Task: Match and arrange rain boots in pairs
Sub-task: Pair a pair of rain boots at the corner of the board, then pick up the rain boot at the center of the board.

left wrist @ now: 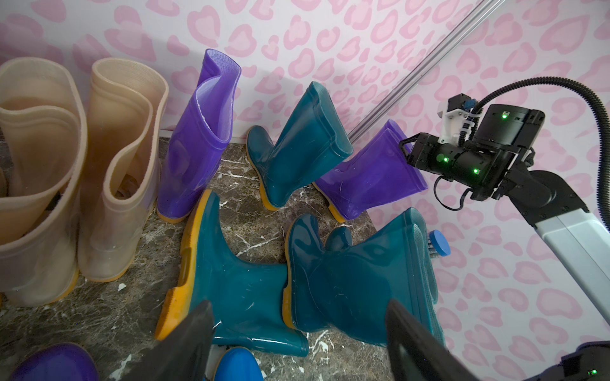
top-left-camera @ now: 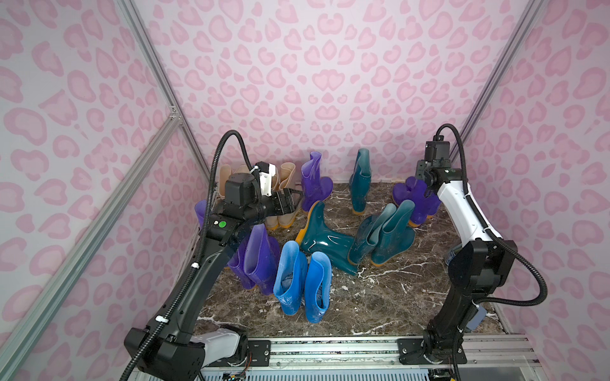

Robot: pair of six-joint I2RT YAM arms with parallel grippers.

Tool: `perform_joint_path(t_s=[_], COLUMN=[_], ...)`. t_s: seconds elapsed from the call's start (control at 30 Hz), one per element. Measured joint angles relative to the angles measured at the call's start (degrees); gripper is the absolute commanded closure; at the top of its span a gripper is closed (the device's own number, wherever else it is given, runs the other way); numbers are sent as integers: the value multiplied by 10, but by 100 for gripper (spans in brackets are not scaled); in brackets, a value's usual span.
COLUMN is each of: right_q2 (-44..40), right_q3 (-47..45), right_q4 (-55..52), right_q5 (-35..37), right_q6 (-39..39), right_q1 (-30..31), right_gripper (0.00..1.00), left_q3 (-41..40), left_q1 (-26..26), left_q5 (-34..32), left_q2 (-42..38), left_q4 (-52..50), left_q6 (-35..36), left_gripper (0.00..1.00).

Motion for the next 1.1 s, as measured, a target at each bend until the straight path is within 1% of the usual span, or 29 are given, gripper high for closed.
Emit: perform_joint_path(t_s=[0.1, 0.2, 0.3, 0.4, 0.47, 0.53, 0.57, 0.67, 0.77, 0.83, 0.9, 1.0, 1.07, 1.1], right_q2=[-27, -76, -131, -195, -242, -287, -309, -371, -402, -415, -421, -425, -423, -421], right_q3=[-2, -19, -54, -111, -163, -217, -244, -315, -355, -375, -391, -424, -442, -449], right_q4=[-13, -8, 5, 25, 34, 34, 31, 14, -10, -20, -21, -17, -4, 4], right_q5=[-2, 5, 4, 1, 0, -5, -5, -15, -50, -80, -96, -130, -158, -170], right_q6=[10, 22, 36, 51, 70, 91, 104, 140, 172, 193, 215, 239, 251, 252], right_q1=[8, 27, 64, 116, 152, 173, 175, 178, 179, 170, 154, 122, 101, 91], right_gripper=[40, 35, 31, 27, 24, 21, 19, 18, 16, 16, 16, 19, 27, 35], left_q3=[28, 60, 83, 104, 126, 147, 153, 166, 198, 226, 246, 274, 293, 300], left_q1=[-3, -19, -43, -72, -108, -148, -165, -209, -256, -290, -313, -335, -344, -346], left_q5=[20, 37, 46, 47, 40, 37, 35, 32, 31, 38, 40, 22, 3, -8], left_q2=[12, 24, 36, 52, 68, 89, 99, 136, 186, 223, 250, 280, 300, 309], left_q4=[-6, -22, -38, -62, -83, -102, -107, -121, -130, -137, -138, -154, -161, -167], left_q6=[2, 18, 38, 63, 85, 110, 119, 138, 151, 156, 163, 169, 171, 174], left_gripper=[17, 17, 18, 19, 19, 19, 19, 18, 17, 16, 15, 16, 18, 21])
